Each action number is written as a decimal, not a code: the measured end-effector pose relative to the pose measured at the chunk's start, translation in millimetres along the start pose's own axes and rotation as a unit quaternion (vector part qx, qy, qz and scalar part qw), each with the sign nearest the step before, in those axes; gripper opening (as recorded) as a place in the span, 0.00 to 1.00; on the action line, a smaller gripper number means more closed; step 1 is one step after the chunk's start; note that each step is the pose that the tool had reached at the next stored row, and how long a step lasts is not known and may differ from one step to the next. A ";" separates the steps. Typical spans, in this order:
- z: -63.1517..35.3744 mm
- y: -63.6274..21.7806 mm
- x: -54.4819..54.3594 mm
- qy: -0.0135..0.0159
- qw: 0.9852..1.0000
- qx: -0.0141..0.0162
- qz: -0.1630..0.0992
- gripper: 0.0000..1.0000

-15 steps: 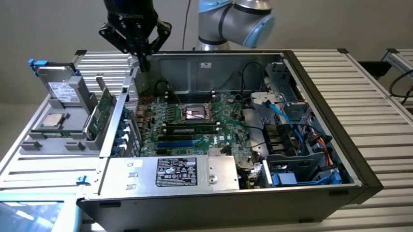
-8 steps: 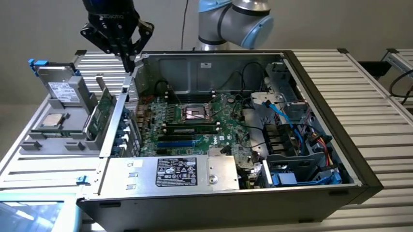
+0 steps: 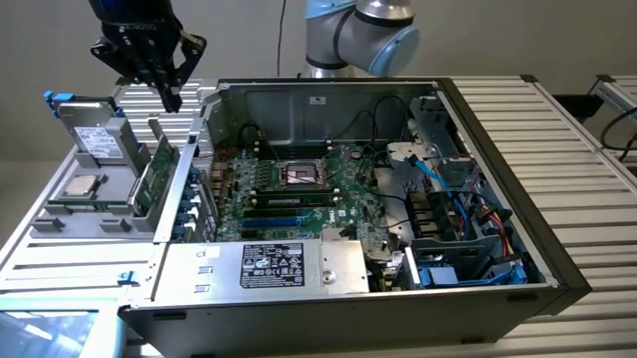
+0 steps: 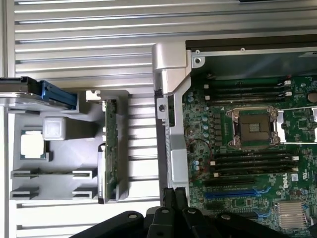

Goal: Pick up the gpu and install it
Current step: 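Reach for the gpu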

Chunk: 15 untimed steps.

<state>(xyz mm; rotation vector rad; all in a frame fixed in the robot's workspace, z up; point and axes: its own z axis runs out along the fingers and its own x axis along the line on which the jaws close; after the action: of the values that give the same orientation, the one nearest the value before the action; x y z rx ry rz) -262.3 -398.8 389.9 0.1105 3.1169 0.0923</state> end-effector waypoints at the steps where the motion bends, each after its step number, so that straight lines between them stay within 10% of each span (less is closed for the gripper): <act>1: 0.0 -0.3 4.5 0.000 1.000 0.000 0.000 0.12; 15: 1.0 -4.9 67.8 0.000 1.000 -0.002 0.000 0.12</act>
<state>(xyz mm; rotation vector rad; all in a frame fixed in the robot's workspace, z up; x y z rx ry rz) -330.2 -398.8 387.2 0.1105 3.1169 0.0988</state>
